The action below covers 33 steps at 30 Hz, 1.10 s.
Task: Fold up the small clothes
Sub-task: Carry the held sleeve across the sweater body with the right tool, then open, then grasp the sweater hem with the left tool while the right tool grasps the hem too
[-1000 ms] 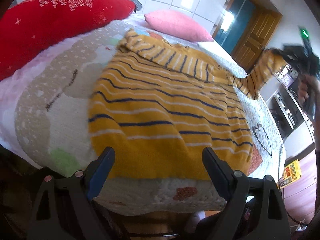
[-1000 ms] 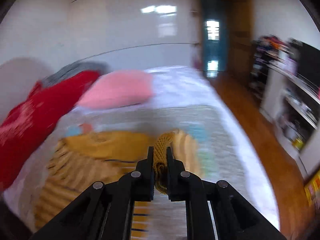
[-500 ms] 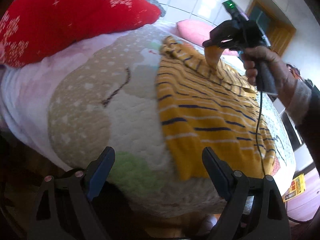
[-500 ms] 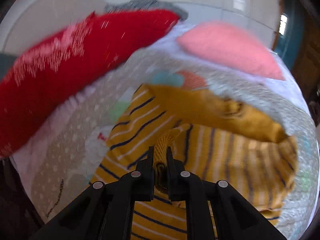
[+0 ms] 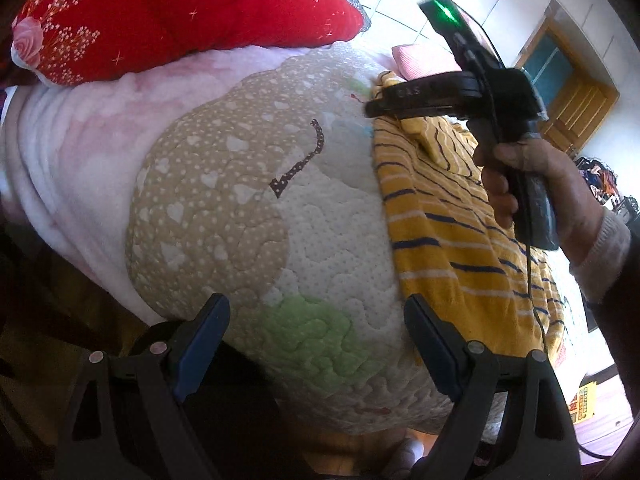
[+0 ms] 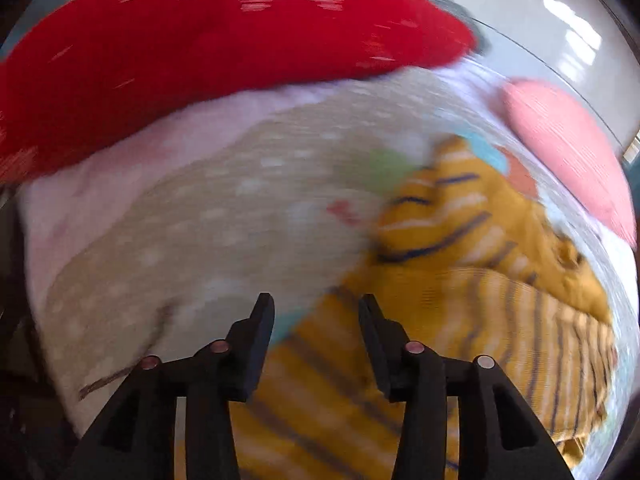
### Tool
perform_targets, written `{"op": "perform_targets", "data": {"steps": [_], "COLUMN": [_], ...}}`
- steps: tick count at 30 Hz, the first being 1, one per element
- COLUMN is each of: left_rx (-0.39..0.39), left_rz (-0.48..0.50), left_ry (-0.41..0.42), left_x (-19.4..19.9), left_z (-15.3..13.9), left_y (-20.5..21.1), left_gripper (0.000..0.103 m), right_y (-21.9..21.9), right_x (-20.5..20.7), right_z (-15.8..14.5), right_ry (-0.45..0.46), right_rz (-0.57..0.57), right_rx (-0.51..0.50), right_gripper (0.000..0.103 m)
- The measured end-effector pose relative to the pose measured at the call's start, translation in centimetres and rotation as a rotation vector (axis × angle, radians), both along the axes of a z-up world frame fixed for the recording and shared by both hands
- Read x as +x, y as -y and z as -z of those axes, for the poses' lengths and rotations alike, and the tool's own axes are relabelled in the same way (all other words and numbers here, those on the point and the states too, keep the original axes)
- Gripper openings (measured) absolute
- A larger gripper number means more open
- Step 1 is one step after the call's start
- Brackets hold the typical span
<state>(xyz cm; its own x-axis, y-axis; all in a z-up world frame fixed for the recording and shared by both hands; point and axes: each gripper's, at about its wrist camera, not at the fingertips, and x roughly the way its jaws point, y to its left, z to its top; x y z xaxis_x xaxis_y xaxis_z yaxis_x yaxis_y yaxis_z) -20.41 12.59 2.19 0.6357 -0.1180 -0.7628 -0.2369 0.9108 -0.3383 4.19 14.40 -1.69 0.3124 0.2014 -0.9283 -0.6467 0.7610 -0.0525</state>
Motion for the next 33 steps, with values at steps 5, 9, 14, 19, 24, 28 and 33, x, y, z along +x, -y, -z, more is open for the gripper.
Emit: {"op": "perform_targets", "data": {"steps": [5,9,14,19,24,28,33], "left_rx": [0.025,0.047,0.081,0.143,0.093,0.006,-0.026], "left_rz": [0.012,0.037,0.098,0.160,0.190,0.201,0.231], "left_ry": [0.007,0.009,0.008,-0.007,-0.039,-0.062,-0.039], "left_x": [-0.4,-0.6,0.4,2.8,5.2,7.4,9.0], "left_z": [-0.8,-1.4,-2.1,-2.3,-1.7,-0.5,-0.4], "left_y": [1.2,2.3,4.2,5.7,5.8,5.2,5.4], "left_gripper": [0.088,0.088,0.088,0.088,0.088,0.088,0.098], "right_y": [0.7,6.1,15.7,27.3,36.3,39.8,40.3], "right_x": [-4.7,-7.8,-11.9,-15.1,-18.2,-20.3,-21.5], "right_z": [-2.1,-3.9,-5.8,-7.0,-7.0,-6.0,-4.4], "right_ry": [0.032,0.066,0.116,0.119,0.077,0.034,-0.021], "right_rz": [-0.040,0.019,0.180,0.431,0.645,0.727,0.738], "right_rx": [0.065,0.084,0.075,0.096,0.210,0.310,0.396], "right_gripper": [0.067,0.068,0.075,0.076,0.077,0.077,0.077]}}
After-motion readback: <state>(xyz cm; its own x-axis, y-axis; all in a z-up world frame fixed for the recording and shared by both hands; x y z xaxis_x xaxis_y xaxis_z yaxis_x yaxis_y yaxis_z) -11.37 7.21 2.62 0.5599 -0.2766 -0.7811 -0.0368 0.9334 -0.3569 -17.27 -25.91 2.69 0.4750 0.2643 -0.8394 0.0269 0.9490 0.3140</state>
